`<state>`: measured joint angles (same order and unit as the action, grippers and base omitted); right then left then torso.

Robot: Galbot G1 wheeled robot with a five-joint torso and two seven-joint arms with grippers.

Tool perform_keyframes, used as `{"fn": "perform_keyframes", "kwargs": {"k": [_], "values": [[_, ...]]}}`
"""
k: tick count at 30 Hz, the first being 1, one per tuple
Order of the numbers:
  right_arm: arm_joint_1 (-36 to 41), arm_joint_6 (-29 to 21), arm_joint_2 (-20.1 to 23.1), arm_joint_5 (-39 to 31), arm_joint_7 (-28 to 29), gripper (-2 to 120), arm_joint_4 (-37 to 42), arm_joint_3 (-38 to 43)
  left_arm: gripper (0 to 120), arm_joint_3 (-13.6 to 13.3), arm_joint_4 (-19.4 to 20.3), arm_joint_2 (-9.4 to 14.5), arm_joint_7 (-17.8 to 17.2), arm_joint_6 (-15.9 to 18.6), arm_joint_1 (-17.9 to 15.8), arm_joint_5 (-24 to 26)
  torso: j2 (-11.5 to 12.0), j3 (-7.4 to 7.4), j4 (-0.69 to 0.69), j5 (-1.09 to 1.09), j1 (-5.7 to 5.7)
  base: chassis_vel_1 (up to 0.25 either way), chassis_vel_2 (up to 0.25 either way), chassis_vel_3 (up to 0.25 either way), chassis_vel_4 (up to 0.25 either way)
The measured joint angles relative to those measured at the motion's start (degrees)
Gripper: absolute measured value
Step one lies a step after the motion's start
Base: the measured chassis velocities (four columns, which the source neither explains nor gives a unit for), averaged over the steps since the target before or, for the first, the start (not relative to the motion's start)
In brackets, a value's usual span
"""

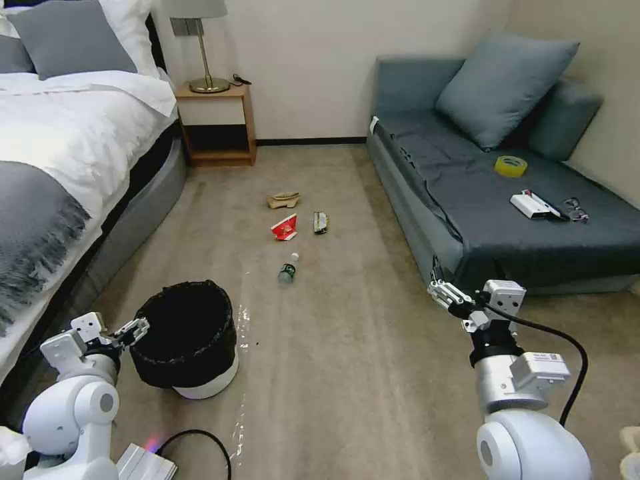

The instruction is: Pick up the trash bin, then pick up the garbage on the floor and place it into the trash bin.

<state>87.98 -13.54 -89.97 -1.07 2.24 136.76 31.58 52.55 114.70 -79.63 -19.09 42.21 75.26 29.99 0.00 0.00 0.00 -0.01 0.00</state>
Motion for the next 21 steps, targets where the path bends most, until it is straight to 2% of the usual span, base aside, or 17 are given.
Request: {"fn": "perform_keyframes", "kwargs": {"k": [6, 17, 21], "values": [[-0.6, 0.0, 0.1, 0.0, 0.0, 100, -0.7, -0.1, 100, -0.4, -5.3, 0.2, -0.7, 0.0, -0.9, 0.3, 0.0, 0.0, 0.0, 0.0, 0.0, 0.0, 0.0, 0.0, 0.0], [-1.5, 0.0, 0.3, 0.0, 0.0, 100, -1.8, -0.3, 100, -1.2, -10.0, -0.6, -1.5, -0.1, -2.3, 0.7, 0.0, 0.0, 0.0, 0.0, 0.0, 0.0, 0.0, 0.0, 0.0], [-1.9, 0.0, 0.4, 0.0, 0.0, 100, -2.5, -0.3, 96, -1.3, -11.8, -0.7, -1.8, -0.1, -3.1, 1.4, 0.0, 0.0, 0.0, 0.01, 0.0, 0.0, 0.0, 0.0, 0.0]]}}
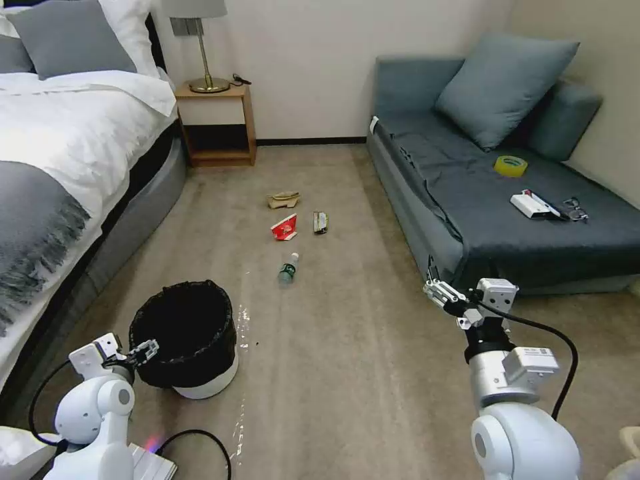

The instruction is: Pick up the trash bin, then pick up the garbage on the floor and place it into the trash bin.

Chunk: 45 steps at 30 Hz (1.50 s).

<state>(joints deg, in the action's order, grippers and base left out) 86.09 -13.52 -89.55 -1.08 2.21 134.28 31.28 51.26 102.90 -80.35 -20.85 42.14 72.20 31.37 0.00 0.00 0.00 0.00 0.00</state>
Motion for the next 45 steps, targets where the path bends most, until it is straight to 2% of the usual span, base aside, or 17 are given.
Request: {"fn": "perform_keyframes", "kwargs": {"k": [5, 8, 11, 13, 15, 18, 19, 23, 25, 26, 34, 38, 40, 42, 43, 45], "values": [[-0.2, 0.1, 0.1, 0.0, 0.0, 100, -0.3, 0.0, 88, 0.0, -0.9, -0.1, 0.0, -0.2, -0.3, 0.1, 0.0, 0.0, 0.0, 0.03, 0.0, 0.0, 0.0, 0.0, 0.0], [-0.3, 0.2, 0.1, 0.0, 0.0, 100, -0.5, 0.0, 71, 0.1, -1.3, -0.3, 0.0, -0.4, -0.4, 0.1, 0.0, -0.01, 0.0, 0.04, 0.0, 0.0, 0.0, 0.0, 0.0], [-0.3, 0.2, 0.2, 0.0, 0.0, 100, -0.6, 0.0, 64, 0.1, -1.4, -0.4, 0.0, -0.4, -0.4, 0.2, 0.0, -0.01, 0.0, 0.03, 0.0, 0.0, 0.0, 0.0, 0.0], [-0.3, 0.4, 0.2, 0.0, 0.0, 100, -0.6, 0.0, 52, 0.1, -1.4, -0.5, 0.0, -0.4, -0.4, 0.3, 0.0, -0.01, 0.01, 0.02, 0.0, 0.0, 0.0, 0.0, 0.0], [-0.3, 0.5, 0.2, 0.0, 0.0, 100, -0.6, 0.0, 49, 0.1, -1.4, -0.5, 0.0, -0.4, -0.4, 0.4, 0.0, -0.01, 0.01, 0.02, 0.0, 0.0, 0.0, 0.0, 0.0], [-0.1, 0.7, 0.2, 0.0, 0.1, 100, -0.6, 0.0, 35, 0.0, -1.5, -0.6, 0.0, -0.5, -0.3, 0.8, 0.0, -0.01, 0.01, 0.02, 0.0, 0.0, 0.0, 0.0, 0.0], [-0.1, 0.7, 0.2, 0.0, 0.1, 100, -0.6, 0.0, 35, 0.0, -1.5, -0.6, 0.0, -0.5, -0.3, 0.8, 0.0, -0.01, 0.01, 0.02, 0.0, 0.0, 0.0, 0.0, 0.0], [0.0, 1.1, 0.4, 0.0, 0.6, 100, -0.5, -0.1, 16, 0.1, -1.7, -0.7, 0.0, -0.6, -0.3, 1.1, 0.0, -0.01, 0.01, 0.02, 0.0, 0.0, 0.0, 0.0, 0.0], [0.0, 1.1, 0.4, 0.0, 0.7, 100, -0.4, -0.1, 13, 0.1, -1.8, -0.7, 0.0, -0.6, -0.3, 1.3, 0.0, -0.01, 0.01, 0.02, 0.0, 0.0, 0.0, 0.0, 0.0], [0.1, 1.2, 0.5, 0.0, 0.8, 100, -0.4, -0.1, 7, 0.1, -1.9, -0.7, 0.0, -0.6, -0.3, 1.5, 0.0, -0.01, 0.01, 0.02, 0.0, 0.0, 0.0, 0.0, 0.0], [0.3, 1.5, 0.7, -0.1, 1.0, 100, 0.0, 0.1, 5, 0.3, -1.7, -1.1, 0.0, -1.2, -0.4, 2.0, 0.0, -0.01, 0.0, -0.02, 0.0, 0.0, 0.0, 0.0, 0.0], [0.3, 2.5, 0.7, -0.5, 2.1, 100, 0.0, 0.0, 5, 0.5, 0.1, -1.2, -0.2, -1.5, 0.1, 1.9, 0.0, 0.01, -0.01, -0.1, 0.0, 0.0, 0.0, 0.0, 0.0], [0.1, 3.5, 0.7, -1.2, 2.8, 100, -0.2, -0.2, 5, 0.7, 1.5, -1.2, -0.2, -1.5, 0.4, 1.6, 0.0, 0.01, -0.01, -0.12, 0.0, 0.0, 0.0, 0.0, 0.0], [-0.1, 5.6, 0.8, -3.6, 2.9, 100, -0.3, -0.4, 4, 1.4, 5.3, -1.0, -0.5, -1.4, 1.1, 1.2, 0.0, 0.01, 0.0, -0.04, 0.0, 0.0, 0.0, 0.0, 0.0], [-0.1, 5.6, 0.8, -3.6, 2.9, 100, -0.3, -0.4, 4, 1.4, 5.3, -1.0, -0.5, -1.4, 1.1, 1.2, 0.0, 0.01, 0.0, -0.04, 0.0, 0.0, 0.0, 0.0, 0.0], [-0.4, 7.5, 1.0, -5.6, 2.3, 100, -0.3, -0.3, 4, 2.0, 9.2, -0.8, -0.4, -0.8, 1.9, 0.9, 0.0, 0.01, 0.01, -0.01, 0.0, 0.0, 0.0, 0.0, 0.0]]}}
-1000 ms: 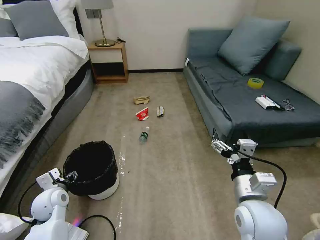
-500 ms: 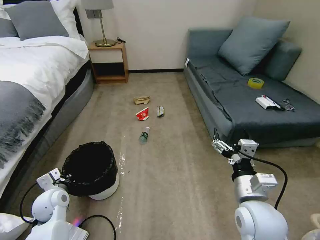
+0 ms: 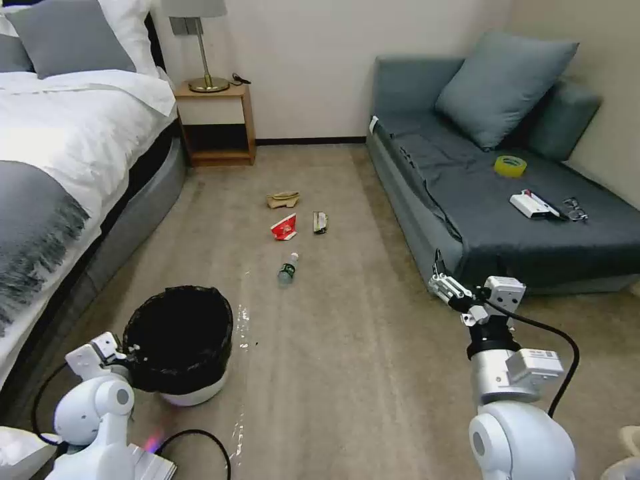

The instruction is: Pick up the trash bin, then pick up the garbage on the floor and place it into the trash bin.

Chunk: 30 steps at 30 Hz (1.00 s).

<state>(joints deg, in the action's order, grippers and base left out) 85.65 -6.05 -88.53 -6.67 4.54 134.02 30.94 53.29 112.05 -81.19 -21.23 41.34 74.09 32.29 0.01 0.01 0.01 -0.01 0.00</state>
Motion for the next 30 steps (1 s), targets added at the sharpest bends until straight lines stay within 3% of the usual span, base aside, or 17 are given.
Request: {"fn": "perform_keyframes", "kwargs": {"k": [2, 7, 16, 30], "values": [[-0.5, 1.9, 0.3, -1.2, -0.6, 100, 0.0, 0.6, 3, 0.7, 3.1, 0.1, 0.6, 0.5, 0.7, -1.1, 0.0, 0.0, -0.02, -0.01, 0.0, 0.0, 0.0, 0.0, 0.0], [-0.7, 3.8, 1.1, -2.4, -1.3, 100, -0.4, 1.3, 3, 2.0, 6.2, -0.3, 2.7, 0.8, 1.9, -5.4, 0.0, 0.0, 0.0, 0.01, 0.0, 0.0, 0.0, 0.0, 0.0], [-0.4, 6.2, 2.0, -4.2, -4.4, 100, -0.8, 2.6, 3, 1.8, 6.8, -1.7, 3.6, 0.6, 2.7, -6.8, 0.0, 0.0, -0.01, 0.0, 0.0, 0.0, 0.0, 0.0, 0.0], [0.1, 7.8, 2.0, -4.7, -6.5, 100, -0.7, 2.8, 3, 2.0, 6.6, -2.1, 3.8, -0.2, 2.6, -6.5, 0.0, -0.01, -0.01, 0.01, 0.0, -0.029, 0.029, 0.027, -0.03]]}}
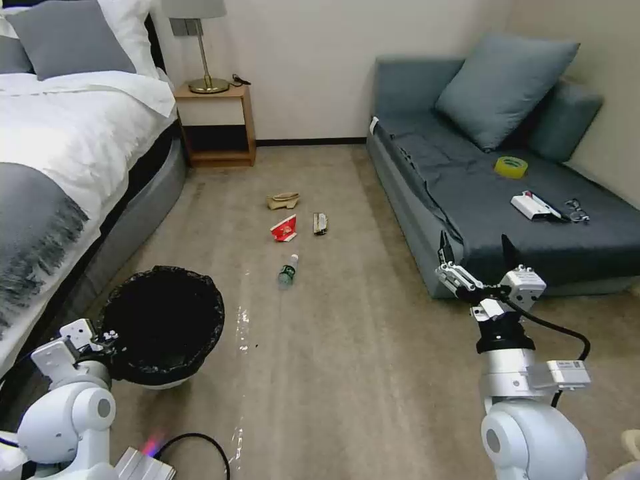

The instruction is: Pick up the trash bin, then pick up the garbage on the floor and place it into the trash bin.

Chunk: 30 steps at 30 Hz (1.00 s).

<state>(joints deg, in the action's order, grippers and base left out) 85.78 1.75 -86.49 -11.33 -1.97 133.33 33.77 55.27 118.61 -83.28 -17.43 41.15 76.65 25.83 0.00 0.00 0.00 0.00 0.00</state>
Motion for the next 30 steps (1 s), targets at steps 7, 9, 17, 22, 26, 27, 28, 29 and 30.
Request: {"fn": "perform_keyframes", "kwargs": {"k": [7, 9, 17, 22, 26, 27, 28, 29, 30], "values": [[0.2, 0.0, -0.2, 0.2, -0.2, 100, 0.2, -0.1, 3, 0.1, -0.1, 0.2, 0.0, -0.3, -0.1, 0.2, 0.0, 0.0, 0.0, 0.0, 0.0, -0.186, 0.187, 0.181, -0.197], [0.3, 0.0, -0.3, 0.3, -0.2, 100, 0.2, -0.2, 3, 0.1, -0.3, 0.2, 0.0, -0.5, -0.1, 0.2, 0.0, 0.01, -0.01, -0.01, 0.0, -0.205, 0.213, 0.204, -0.207], [0.5, 0.1, -0.4, 0.5, -0.3, 100, 0.3, -0.2, 3, 0.1, -0.5, 0.3, 0.0, -0.7, -0.2, 0.5, 0.0, 0.0, 0.0, 0.0, 0.0, -0.182, 0.193, 0.182, -0.185], [0.5, 0.2, -0.4, 0.5, -0.3, 100, 0.4, -0.1, 3, 0.2, -0.5, 0.3, -0.1, -0.7, -0.4, 0.7, 0.0, 0.0, 0.0, 0.0, 0.0, -0.173, 0.16, 0.174, -0.187], [0.5, 0.2, -0.3, 0.5, -0.4, 100, 0.4, -0.1, 3, 0.4, -0.5, 0.3, -0.1, -0.7, -0.5, 0.8, 0.0, 0.01, 0.0, -0.01, 0.0, -0.204, 0.199, 0.191, -0.19], [0.4, 0.2, -0.3, 0.5, -0.4, 100, 0.4, -0.1, 3, 0.5, -0.5, 0.3, -0.1, -0.7, -0.6, 1.0, 0.0, 0.0, 0.0, 0.0, 0.0, -0.192, 0.2, 0.197, -0.2], [0.4, 0.2, -0.3, 0.6, -0.4, 100, 0.3, -0.2, 3, 0.6, -0.5, 0.3, -0.2, -0.7, -0.6, 1.4, 0.0, 0.01, 0.0, 0.0, -0.01, -0.192, 0.17, 0.182, -0.2], [0.4, 0.2, -0.3, 0.6, -0.4, 100, 0.3, -0.2, 3, 0.7, -0.5, 0.3, -0.3, -0.7, -0.6, 1.6, 0.0, 0.0, 0.0, 0.0, 0.0, -0.183, 0.17, 0.203, -0.155], [0.4, 0.2, -0.3, 0.6, -0.4, 100, 0.3, -0.2, 3, 0.7, -0.5, 0.3, -0.3, -0.7, -0.6, 1.6, 0.0, 0.0, 0.0, 0.0, 0.0, -0.183, 0.17, 0.203, -0.155]]}}
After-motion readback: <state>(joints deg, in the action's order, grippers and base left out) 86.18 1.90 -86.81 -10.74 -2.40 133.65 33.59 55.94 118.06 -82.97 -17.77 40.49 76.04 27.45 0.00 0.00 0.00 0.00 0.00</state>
